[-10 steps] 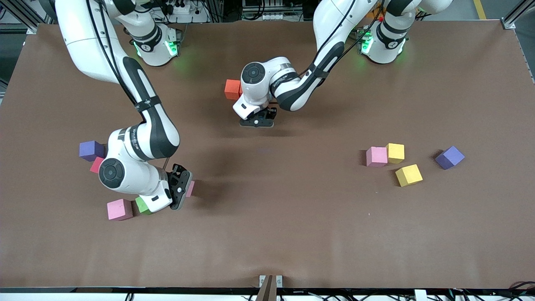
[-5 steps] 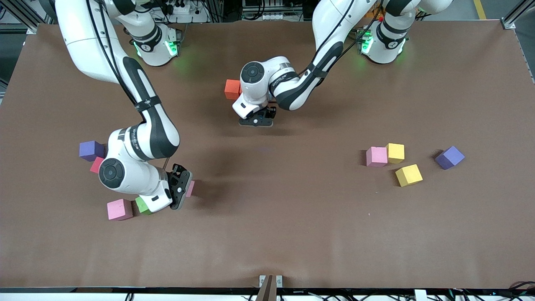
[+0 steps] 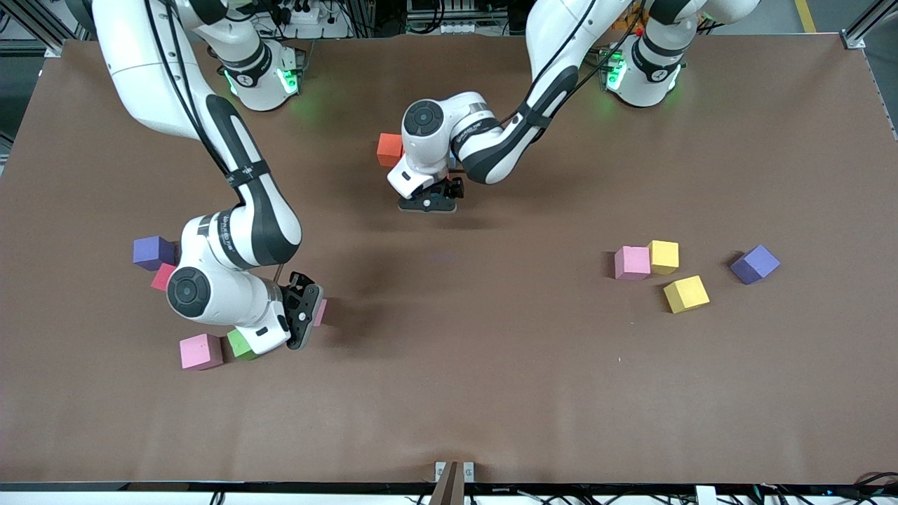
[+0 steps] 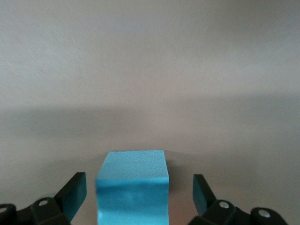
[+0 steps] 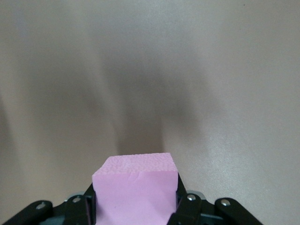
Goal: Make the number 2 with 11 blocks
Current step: 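Place the cyan cube below the red cube with the left gripper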
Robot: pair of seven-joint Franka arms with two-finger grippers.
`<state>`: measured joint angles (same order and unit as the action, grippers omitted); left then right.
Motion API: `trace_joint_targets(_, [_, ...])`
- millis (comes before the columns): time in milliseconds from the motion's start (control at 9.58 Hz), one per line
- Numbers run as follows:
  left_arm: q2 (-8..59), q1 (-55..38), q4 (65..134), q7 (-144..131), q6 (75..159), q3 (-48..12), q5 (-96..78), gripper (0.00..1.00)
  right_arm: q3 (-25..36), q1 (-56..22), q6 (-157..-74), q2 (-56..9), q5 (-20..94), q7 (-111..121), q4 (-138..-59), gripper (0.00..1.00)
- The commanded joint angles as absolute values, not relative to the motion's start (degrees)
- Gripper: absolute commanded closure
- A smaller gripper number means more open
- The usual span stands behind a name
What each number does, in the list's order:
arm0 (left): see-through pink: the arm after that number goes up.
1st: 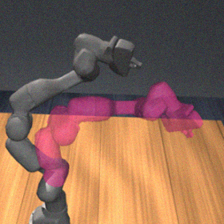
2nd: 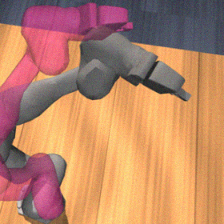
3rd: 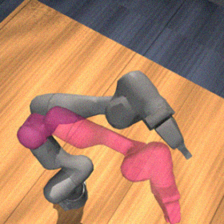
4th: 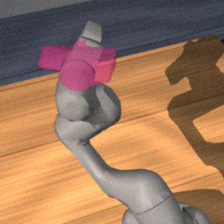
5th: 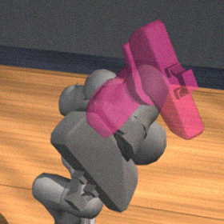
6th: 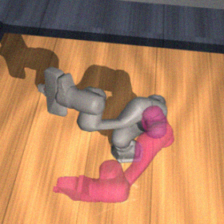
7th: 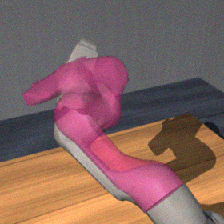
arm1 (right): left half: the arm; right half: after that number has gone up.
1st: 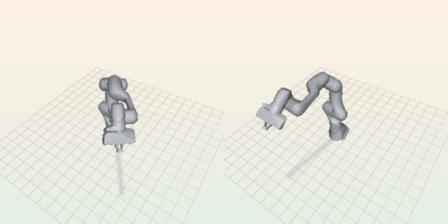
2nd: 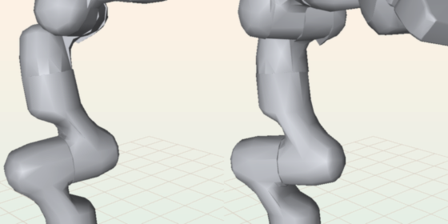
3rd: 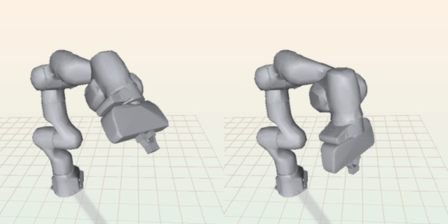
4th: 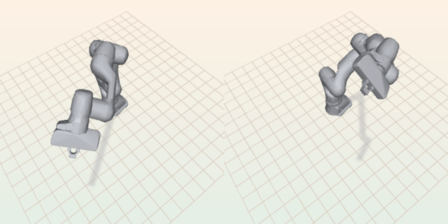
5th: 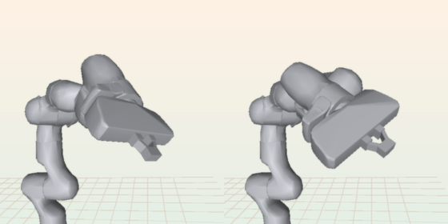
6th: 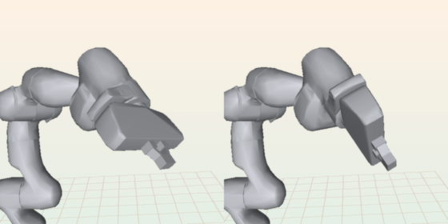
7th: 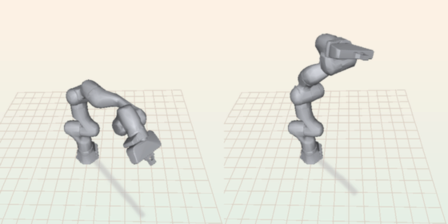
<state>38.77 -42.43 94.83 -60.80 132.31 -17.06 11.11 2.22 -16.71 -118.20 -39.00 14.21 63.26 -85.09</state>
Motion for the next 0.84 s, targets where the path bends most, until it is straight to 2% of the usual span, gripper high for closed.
trace_joint_targets(0, [29.83,-40.79,96.41,-60.38,124.66,-16.87,10.64,0.00,2.20,-17.40,-116.90,-37.09,13.54,60.74,-86.40,0.69])
trace_joint_targets(418, [17.34,-31.93,99.92,-55.23,119.55,-17.05,10.28,0.00,2.29,-18.63,-116.28,-36.04,13.62,57.75,-87.18,0.69])
trace_joint_targets(731, [12.32,-22.27,99.76,-46.95,114.01,-17.14,9.41,0.00,2.37,-20.03,-116.10,-34.46,13.89,54.07,-88.68,0.69])
